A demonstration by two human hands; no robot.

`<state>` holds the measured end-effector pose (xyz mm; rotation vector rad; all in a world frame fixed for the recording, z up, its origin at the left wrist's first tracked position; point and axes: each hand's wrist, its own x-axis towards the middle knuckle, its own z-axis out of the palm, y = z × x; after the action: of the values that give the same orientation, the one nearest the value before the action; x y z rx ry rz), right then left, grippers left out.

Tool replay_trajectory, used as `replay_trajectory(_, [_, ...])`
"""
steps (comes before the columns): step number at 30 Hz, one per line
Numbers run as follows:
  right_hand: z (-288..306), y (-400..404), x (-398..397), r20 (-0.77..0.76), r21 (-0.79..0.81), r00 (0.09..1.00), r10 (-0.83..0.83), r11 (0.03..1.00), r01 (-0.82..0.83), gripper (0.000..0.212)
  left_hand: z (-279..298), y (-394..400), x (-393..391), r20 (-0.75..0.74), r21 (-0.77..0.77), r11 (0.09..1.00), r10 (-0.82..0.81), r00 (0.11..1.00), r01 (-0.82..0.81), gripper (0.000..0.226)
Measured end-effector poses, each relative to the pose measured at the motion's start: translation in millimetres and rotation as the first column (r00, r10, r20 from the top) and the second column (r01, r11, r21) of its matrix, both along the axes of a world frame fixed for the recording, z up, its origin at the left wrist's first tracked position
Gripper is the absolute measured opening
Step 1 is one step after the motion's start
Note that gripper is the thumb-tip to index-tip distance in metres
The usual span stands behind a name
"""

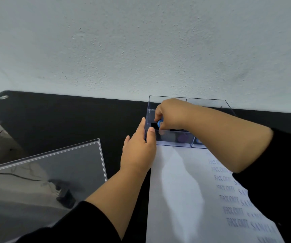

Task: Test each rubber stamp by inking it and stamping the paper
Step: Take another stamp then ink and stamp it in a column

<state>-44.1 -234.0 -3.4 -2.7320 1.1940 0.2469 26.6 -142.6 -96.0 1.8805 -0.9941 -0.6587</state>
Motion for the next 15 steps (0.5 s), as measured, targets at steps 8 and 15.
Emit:
replay_trajectory(8, [-3.7,-5.6,4.0,-0.121,0.057,0.99,0.077,0.996,-0.071,0.032,-2.1,-1.7,1.6,0.034,-0.017,1.0,-0.018,0.999,0.018,0.05])
replay_trajectory(15, [-8.1,-16.7,-4.5,0.072,0.212,0.997,-0.032,0.977,0.016,0.026,-4.3,-1.5,2.8,0.01,-0.012,0.999,-0.038,0.999,0.038,0.051])
